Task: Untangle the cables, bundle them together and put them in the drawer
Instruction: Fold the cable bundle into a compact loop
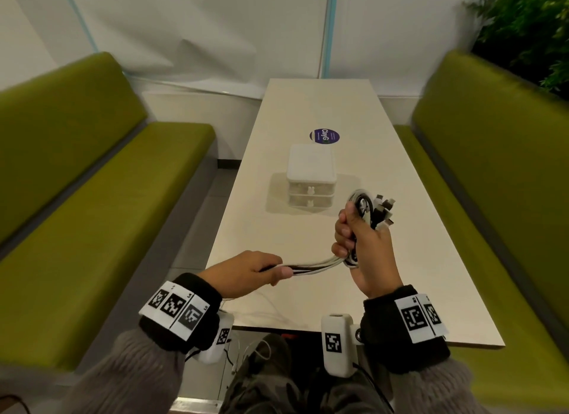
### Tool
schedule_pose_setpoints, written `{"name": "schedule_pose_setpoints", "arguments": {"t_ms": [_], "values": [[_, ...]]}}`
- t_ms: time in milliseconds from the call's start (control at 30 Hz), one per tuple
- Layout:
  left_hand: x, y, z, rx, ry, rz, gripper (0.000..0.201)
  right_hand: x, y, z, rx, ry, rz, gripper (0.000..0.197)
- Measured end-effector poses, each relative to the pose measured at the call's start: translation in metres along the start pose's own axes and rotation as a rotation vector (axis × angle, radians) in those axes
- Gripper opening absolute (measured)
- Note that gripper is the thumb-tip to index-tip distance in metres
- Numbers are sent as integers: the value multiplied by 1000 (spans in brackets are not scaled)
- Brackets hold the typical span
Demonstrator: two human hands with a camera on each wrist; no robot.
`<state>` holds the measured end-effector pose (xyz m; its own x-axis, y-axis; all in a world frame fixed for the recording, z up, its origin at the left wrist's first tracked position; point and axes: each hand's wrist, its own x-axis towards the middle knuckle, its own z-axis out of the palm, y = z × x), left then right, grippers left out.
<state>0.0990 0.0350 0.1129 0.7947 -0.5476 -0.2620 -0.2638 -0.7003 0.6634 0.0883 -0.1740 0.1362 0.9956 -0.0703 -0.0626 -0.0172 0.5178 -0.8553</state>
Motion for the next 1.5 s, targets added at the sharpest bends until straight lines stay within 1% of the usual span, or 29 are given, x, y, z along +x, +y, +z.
{"name": "schedule_pose_setpoints", "arguments": {"t_ms": [100,200,267,400,500,567,633,700,733,767,800,833,900,1000,1100,1133,1167,1233,1333,1400,1500], "values": [[-1,5,-15,-16,48,24,40,-1,1,0,-75,-31,45,29],[-1,14,-28,-31,68,48,26,-1,5,-1,-166,-76,91,29],[0,19,-32,-18,80,70,21,-1,7,0,-217,-98,117,28],[4,28,-34,26,97,100,25,0,9,2,-270,-108,147,29],[7,32,-32,47,138,101,27,-2,11,5,-343,-130,147,27],[7,34,-32,40,179,114,26,-6,14,8,-437,-176,139,28],[7,37,-31,36,206,130,23,-9,17,9,-567,-257,129,29],[7,40,-30,8,208,145,17,-9,20,11,-655,-377,110,20],[7,42,-31,-7,205,143,14,-8,23,11,-688,-428,98,19],[8,43,-31,-13,205,133,13,-7,25,11,-711,-454,92,24],[8,43,-32,-8,214,118,13,-6,28,10,-741,-454,87,25],[9,44,-33,2,230,97,14,-5,29,10,-768,-437,83,20],[11,45,-33,33,268,70,17,-6,29,8,-802,-423,89,2],[12,48,-30,89,282,91,20,-8,27,9,-797,-440,123,9],[13,48,-33,121,246,106,19,-10,27,8,-655,-403,177,11],[12,48,-34,138,231,109,20,-11,24,8,-641,-382,175,9],[11,47,-36,151,216,118,22,-11,21,8,-635,-366,165,4],[10,45,-37,150,186,149,27,-10,13,5,-640,-359,142,16],[8,38,-33,109,164,186,23,-8,0,0,-611,-352,112,11],[7,29,-27,74,170,172,22,-7,-5,-3,-590,-337,78,10],[7,16,-17,9,211,150,22,-7,-10,-4,-560,-298,29,20]]}}
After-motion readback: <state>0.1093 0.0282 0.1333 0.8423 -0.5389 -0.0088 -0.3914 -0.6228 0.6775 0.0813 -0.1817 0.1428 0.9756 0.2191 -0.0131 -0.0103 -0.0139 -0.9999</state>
